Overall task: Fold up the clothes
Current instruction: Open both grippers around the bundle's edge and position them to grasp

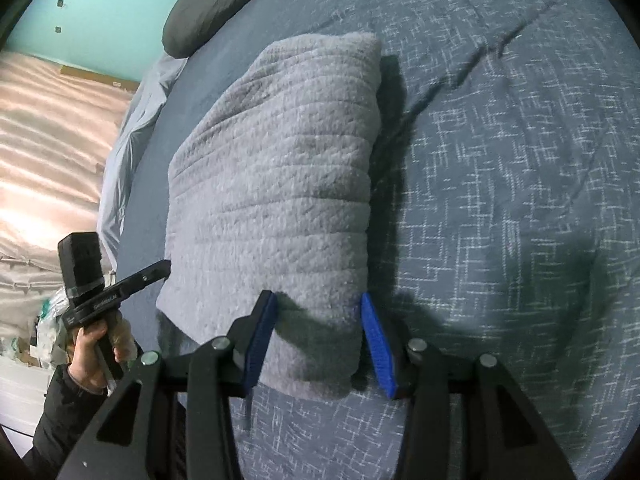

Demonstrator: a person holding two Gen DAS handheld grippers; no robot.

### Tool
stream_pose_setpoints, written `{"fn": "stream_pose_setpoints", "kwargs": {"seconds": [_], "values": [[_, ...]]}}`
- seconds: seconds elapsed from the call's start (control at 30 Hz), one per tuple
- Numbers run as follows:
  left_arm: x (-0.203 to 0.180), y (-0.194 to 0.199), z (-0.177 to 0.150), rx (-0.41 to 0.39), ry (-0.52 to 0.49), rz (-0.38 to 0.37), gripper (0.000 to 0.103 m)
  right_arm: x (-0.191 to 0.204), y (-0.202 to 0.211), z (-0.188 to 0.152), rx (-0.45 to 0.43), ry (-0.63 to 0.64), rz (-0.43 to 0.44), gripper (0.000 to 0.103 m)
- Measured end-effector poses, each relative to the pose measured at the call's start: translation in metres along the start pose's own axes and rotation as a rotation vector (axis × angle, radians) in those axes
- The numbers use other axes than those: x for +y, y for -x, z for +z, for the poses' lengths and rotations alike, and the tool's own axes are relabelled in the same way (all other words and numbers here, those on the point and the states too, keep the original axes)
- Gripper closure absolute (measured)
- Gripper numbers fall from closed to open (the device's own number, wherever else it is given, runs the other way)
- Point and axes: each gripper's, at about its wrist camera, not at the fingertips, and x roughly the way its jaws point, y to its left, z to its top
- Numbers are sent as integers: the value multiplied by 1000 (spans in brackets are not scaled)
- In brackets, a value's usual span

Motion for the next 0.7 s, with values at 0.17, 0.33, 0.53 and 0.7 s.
{"fn": "stream_pose_setpoints", "kwargs": {"seconds": [0.17,0.33,0.53,0.7], "values": [[-10,3,1,-3,-2,17,83,0,-3,4,4,-11,2,58],[-9,7,9,-11,7,23,61,-4,-6,10,-4,-34,14,52],[2,-7,16,2,60,1,51,-3,-14,18,-3,-44,17,45],[13,-16,15,7,106,-49,46,-1,-20,23,5,-42,15,45]]}}
